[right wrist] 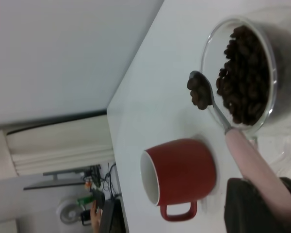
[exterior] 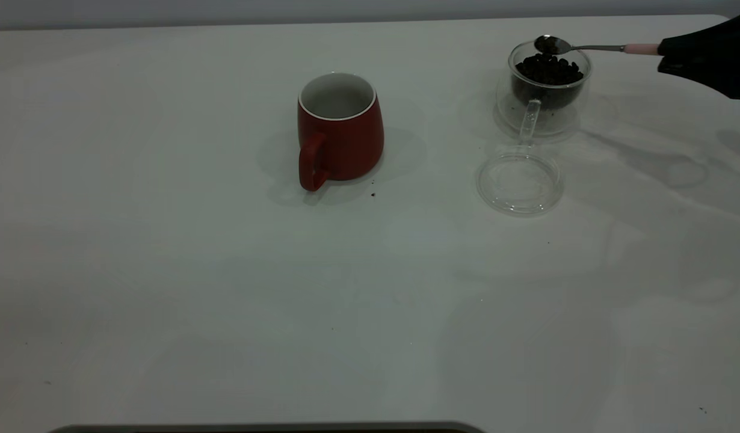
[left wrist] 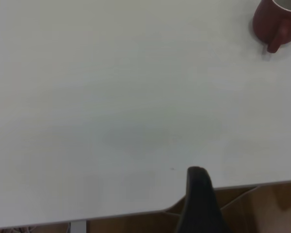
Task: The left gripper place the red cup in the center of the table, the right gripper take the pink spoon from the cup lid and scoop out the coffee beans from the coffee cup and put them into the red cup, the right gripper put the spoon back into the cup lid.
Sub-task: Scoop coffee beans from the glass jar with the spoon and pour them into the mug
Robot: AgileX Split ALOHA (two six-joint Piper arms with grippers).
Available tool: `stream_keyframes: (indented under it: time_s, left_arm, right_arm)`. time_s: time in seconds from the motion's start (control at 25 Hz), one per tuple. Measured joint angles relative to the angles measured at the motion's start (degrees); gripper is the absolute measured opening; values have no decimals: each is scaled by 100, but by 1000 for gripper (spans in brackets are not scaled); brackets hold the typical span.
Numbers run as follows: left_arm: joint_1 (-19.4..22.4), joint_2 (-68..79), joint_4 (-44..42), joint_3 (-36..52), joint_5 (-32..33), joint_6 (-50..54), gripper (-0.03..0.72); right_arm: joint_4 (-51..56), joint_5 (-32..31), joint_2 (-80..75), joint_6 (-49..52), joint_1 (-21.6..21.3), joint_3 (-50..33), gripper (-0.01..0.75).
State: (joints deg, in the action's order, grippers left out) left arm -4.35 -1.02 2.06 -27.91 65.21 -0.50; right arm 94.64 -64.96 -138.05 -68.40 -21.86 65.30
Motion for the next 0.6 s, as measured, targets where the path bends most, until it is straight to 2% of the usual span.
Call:
stream_keyframes:
  time_s: [0.24, 0.6]
  left_arm:
    - [0, 0, 0, 0, 0, 5, 569]
    - [0, 0, 0, 0, 0, 12, 569]
  right_arm:
    - [11, 0, 0, 55, 530, 0, 113]
    - [486, -5, 0, 74, 1546, 0, 113]
